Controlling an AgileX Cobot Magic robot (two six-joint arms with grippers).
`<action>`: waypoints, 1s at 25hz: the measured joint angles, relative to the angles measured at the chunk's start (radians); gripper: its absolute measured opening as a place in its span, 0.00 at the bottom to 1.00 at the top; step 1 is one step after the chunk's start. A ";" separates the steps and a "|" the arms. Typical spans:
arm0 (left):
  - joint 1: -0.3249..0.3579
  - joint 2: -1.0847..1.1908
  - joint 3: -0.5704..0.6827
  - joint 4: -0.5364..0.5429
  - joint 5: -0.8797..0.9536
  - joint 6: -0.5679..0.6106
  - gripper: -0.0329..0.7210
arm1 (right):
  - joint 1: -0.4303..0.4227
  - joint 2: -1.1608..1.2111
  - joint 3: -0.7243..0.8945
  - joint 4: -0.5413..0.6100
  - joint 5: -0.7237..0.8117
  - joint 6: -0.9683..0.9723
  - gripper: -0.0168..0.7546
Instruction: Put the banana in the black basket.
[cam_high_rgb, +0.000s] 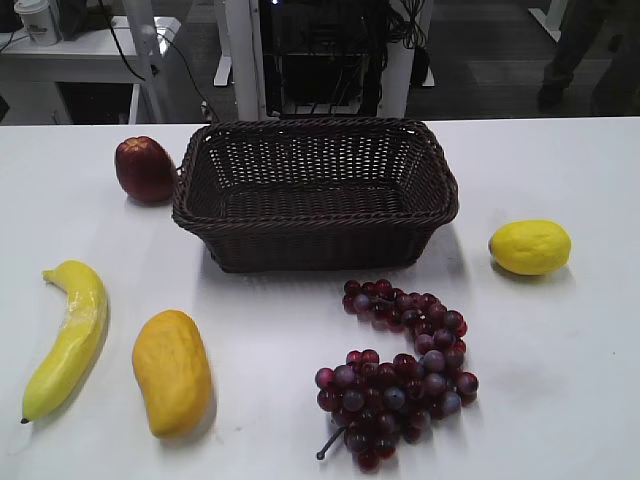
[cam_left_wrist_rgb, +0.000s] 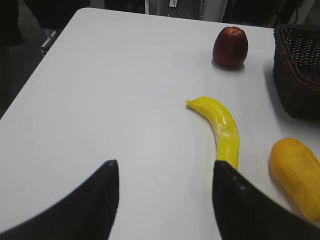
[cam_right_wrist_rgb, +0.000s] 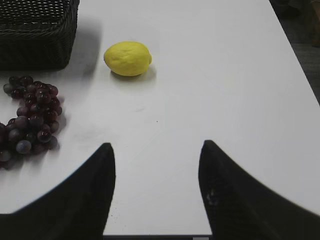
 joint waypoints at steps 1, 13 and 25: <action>0.000 0.000 0.000 0.000 0.000 0.000 0.81 | 0.000 0.000 0.000 0.000 0.000 0.000 0.59; 0.000 0.042 -0.007 -0.018 0.007 0.001 0.73 | 0.000 0.000 0.000 0.000 0.000 0.000 0.59; -0.002 0.285 -0.116 -0.135 0.028 0.046 0.84 | 0.000 0.000 0.000 0.000 0.000 0.000 0.59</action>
